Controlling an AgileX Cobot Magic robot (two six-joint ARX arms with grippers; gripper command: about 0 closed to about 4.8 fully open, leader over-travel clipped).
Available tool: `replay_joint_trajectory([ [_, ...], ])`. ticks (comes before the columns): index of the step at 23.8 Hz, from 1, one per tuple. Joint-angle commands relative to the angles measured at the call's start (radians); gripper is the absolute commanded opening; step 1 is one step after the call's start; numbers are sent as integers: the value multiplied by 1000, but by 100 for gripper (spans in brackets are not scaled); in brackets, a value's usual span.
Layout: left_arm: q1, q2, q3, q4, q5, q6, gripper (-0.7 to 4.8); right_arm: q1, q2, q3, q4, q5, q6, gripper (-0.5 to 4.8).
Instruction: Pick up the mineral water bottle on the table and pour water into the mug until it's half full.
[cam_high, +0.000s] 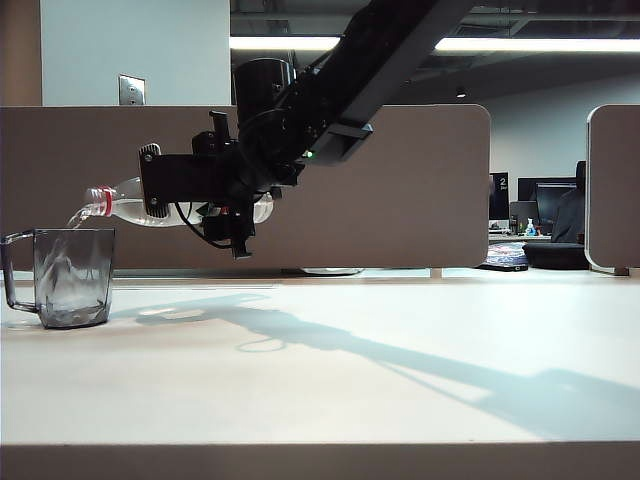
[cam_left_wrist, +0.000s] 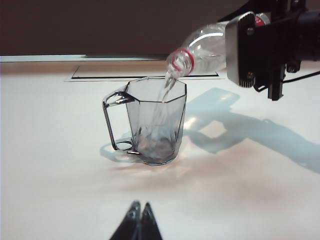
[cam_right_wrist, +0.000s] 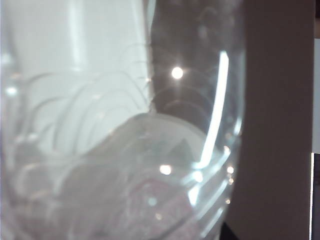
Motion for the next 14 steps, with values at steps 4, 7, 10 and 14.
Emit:
replay_joint_trajectory([
  [4, 1, 0, 3, 13, 4, 0, -5, -1, -2, 49, 25, -2, 0, 314],
  [7, 1, 0, 3, 13, 4, 0, -5, -2, -2, 49, 25, -2, 0, 314],
  [10, 1, 0, 3, 13, 4, 0, -5, -2, -2, 49, 25, -3, -15, 314],
  [14, 1, 0, 3, 13, 4, 0, -5, -2, -2, 49, 25, -8, -19, 313],
])
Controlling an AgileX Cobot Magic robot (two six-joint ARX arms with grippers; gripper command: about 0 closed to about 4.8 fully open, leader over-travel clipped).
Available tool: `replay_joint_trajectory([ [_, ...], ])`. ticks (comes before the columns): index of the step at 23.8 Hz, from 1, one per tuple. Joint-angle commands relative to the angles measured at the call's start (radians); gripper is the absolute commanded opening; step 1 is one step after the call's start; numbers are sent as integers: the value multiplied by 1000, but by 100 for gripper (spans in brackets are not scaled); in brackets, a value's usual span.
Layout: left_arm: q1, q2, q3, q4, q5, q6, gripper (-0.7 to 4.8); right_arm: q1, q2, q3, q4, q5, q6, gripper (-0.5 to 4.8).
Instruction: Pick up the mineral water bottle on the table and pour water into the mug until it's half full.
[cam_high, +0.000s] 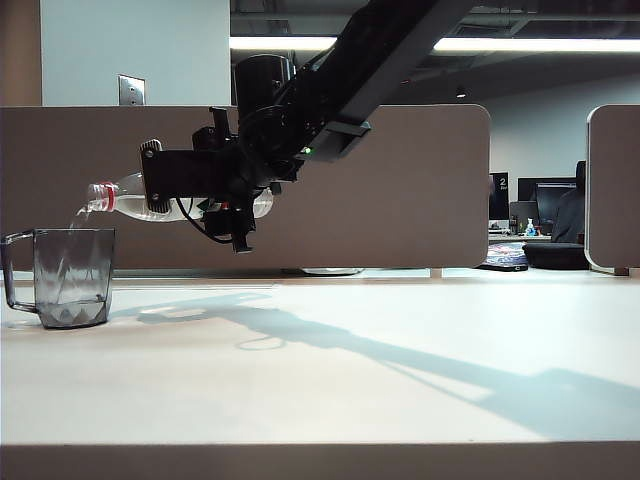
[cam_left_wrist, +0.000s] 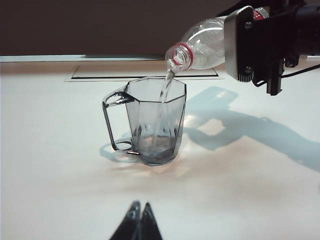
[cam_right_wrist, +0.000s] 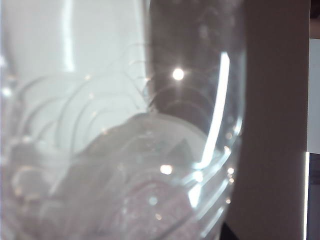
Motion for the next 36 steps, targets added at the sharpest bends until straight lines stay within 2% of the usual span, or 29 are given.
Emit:
replay_joint_trajectory([
  [1, 1, 0, 3, 13, 4, 0, -5, 3, -14, 11, 46, -10, -5, 313],
  [36, 1, 39, 3, 12, 4, 0, -5, 1, -14, 16, 54, -10, -83, 314],
])
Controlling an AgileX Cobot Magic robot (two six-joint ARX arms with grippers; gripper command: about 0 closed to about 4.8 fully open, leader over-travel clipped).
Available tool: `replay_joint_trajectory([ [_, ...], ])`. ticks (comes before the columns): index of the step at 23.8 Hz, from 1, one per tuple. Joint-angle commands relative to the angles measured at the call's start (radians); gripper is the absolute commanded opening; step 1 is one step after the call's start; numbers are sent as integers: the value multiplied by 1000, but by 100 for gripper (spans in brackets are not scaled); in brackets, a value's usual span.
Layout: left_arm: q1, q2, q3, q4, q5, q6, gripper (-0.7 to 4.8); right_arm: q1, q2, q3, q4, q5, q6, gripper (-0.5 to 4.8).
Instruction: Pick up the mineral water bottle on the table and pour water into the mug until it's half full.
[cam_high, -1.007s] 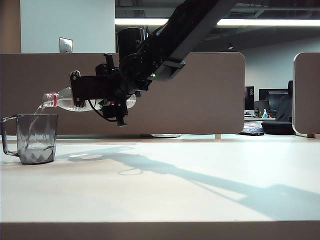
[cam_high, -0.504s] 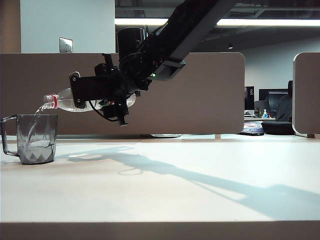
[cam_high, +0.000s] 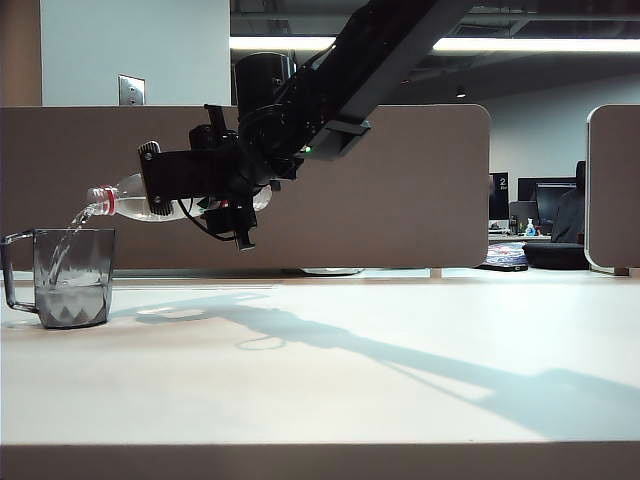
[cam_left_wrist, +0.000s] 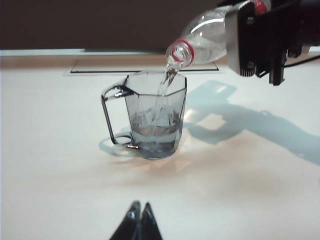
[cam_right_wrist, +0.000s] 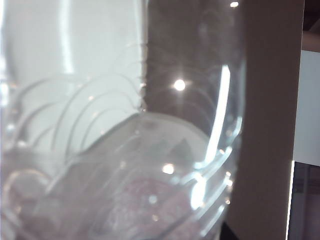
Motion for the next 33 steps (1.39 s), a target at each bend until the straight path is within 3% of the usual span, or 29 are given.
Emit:
replay_joint_trajectory([
  [1, 1, 19, 3, 12, 4, 0, -5, 1, -14, 12, 47, -3, -11, 314],
  [19, 1, 12, 3, 12, 4, 0, -5, 1, -14, 11, 46, -3, -5, 314],
  [26, 0, -23, 3, 12, 4, 0, -5, 5, -14, 11, 34, -11, 125, 314],
  [33, 1, -51, 3, 20, 4, 0, -5, 15, -14, 11, -18, -11, 353, 314],
])
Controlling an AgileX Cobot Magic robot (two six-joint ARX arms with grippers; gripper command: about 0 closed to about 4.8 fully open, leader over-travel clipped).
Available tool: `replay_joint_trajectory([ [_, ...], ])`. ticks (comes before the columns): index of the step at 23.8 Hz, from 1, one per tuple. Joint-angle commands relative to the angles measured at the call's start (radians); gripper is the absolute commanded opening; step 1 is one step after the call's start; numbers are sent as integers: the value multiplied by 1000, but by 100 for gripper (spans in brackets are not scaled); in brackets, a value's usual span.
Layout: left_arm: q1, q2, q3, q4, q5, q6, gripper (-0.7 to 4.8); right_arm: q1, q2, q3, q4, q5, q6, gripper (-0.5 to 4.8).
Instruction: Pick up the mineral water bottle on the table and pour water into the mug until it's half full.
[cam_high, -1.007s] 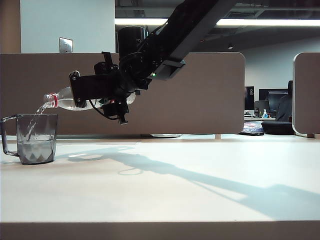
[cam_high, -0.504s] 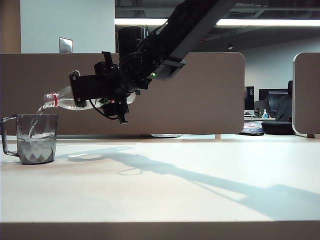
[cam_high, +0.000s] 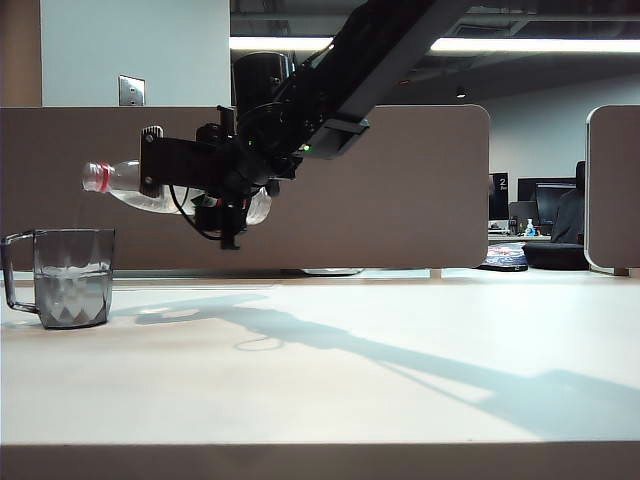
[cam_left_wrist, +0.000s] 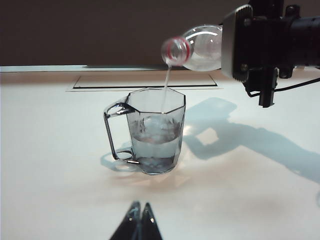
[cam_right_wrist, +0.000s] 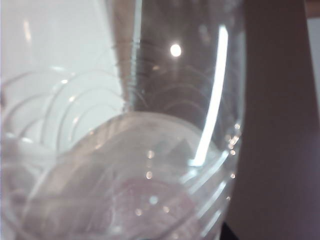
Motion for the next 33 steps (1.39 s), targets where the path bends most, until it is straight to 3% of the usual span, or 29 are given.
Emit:
replay_joint_trajectory([
  [1, 1, 0, 3, 13, 4, 0, -5, 11, -14, 7, -1, -3, 132, 314],
  [20, 0, 0, 3, 14, 4, 0, -5, 14, -15, 7, 90, 50, 981, 314],
  [29, 0, 0, 3, 14, 4, 0, -5, 1, -27, 7, 135, 99, 1281, 311],
  [33, 0, 0, 3, 14, 4, 0, -5, -3, -45, 7, 101, 63, 1329, 304],
])
